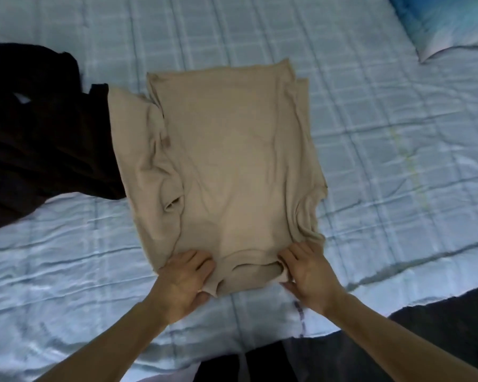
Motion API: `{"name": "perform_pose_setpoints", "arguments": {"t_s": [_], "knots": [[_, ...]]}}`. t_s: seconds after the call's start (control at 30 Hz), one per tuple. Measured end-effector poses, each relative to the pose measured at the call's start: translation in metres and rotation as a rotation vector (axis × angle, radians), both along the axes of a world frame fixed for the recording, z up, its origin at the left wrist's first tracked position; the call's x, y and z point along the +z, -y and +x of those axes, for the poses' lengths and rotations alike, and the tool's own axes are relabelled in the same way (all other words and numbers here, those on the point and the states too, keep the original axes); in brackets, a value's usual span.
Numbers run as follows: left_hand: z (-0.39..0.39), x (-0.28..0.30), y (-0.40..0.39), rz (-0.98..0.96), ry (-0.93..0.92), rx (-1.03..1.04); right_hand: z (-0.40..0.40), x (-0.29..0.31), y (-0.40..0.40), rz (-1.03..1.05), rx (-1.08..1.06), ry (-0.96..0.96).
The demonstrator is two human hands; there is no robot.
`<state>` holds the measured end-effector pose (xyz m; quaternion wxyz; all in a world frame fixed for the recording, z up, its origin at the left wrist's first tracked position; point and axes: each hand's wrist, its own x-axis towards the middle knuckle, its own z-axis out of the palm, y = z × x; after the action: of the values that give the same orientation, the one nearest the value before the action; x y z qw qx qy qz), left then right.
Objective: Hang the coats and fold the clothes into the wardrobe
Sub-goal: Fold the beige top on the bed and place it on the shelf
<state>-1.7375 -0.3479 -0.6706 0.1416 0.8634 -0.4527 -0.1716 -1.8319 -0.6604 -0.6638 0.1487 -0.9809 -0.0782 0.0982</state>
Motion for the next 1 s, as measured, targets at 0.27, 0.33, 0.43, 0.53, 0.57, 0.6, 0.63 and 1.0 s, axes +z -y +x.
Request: {"name": "perform_pose_setpoints", "arguments": {"t_s": [0.27, 0.33, 0.43, 0.53, 0.57, 0.6, 0.63, 1.0], "knots": [[-0.002, 0.025, 0.006, -0.304, 0.005, 0.25, -0.006, 0.017, 0.001, 0.209, -0.136, 0.069], [0.001, 0.045, 0.002, -0.356, -0.036, 0.297, -0.006, 0.035, 0.003, 0.284, -0.191, 0.051], [0.012, 0.097, 0.0, -0.441, -0.127, 0.357, 0.007, 0.081, 0.001, 0.376, -0.214, 0.054], [0.037, 0.163, 0.006, -0.543, -0.193, 0.469, 0.033, 0.144, -0.002, 0.515, -0.313, 0.104], [0.047, 0.186, 0.009, -0.561, -0.198, 0.503, 0.043, 0.167, -0.003, 0.571, -0.361, 0.147], [0.057, 0.206, 0.011, -0.586, -0.207, 0.53, 0.054, 0.193, -0.005, 0.629, -0.405, 0.185], [0.066, 0.229, 0.012, -0.614, -0.233, 0.561, 0.064, 0.217, -0.006, 0.68, -0.438, 0.213], [0.121, 0.484, -0.007, -0.818, -0.301, 0.528, 0.131, 0.481, -0.015, 0.803, -0.226, 0.367]]}}
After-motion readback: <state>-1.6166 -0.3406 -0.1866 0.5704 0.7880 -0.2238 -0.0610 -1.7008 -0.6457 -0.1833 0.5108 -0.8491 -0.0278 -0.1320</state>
